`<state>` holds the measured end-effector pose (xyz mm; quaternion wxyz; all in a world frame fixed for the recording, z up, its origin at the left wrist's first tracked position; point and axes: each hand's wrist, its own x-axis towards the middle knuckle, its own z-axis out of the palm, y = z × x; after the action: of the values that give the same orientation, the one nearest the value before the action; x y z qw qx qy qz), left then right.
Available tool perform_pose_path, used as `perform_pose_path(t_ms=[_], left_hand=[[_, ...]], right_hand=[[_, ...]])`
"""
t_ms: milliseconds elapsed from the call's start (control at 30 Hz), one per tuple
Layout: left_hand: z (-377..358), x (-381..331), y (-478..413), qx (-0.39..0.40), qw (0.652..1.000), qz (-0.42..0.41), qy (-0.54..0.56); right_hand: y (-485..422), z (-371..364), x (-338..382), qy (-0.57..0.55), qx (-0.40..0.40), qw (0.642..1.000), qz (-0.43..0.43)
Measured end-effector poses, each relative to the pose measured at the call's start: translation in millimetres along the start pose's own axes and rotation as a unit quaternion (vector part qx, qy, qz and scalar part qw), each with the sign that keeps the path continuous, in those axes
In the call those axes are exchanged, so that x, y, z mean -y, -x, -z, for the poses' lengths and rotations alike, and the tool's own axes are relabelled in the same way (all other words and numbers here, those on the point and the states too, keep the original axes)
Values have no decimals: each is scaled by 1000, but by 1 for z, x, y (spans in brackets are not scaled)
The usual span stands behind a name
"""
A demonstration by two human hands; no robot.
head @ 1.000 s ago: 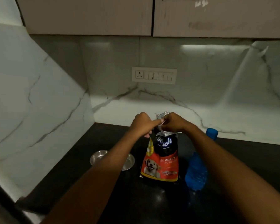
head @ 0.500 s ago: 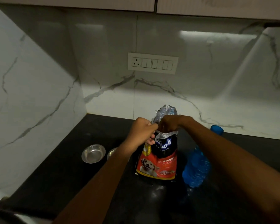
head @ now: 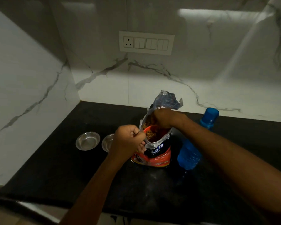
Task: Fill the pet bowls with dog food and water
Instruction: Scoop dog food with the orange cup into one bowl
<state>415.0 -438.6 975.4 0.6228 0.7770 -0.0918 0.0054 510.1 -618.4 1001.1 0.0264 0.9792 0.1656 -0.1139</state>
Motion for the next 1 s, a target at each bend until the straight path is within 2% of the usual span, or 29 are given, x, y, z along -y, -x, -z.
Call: perform_pose_path(t_ms=[300, 467, 667, 900, 1000], left_hand=[[-1, 8, 27, -7, 1000, -13, 4], [1, 15, 29, -26, 999, -36, -9], [1, 10, 32, -36, 997, -69, -24], [3, 12, 26, -55, 997, -47, -19], [2, 11, 24, -50, 998, -39, -12]], right_hand=[[25, -2, 12, 79, 62, 994, 49], [44, 19, 16, 52, -14, 996, 66], [61, 35, 28, 159, -128, 978, 47], [62, 14, 46, 218, -116, 963, 108], [46, 0, 41, 116, -108, 985, 67]])
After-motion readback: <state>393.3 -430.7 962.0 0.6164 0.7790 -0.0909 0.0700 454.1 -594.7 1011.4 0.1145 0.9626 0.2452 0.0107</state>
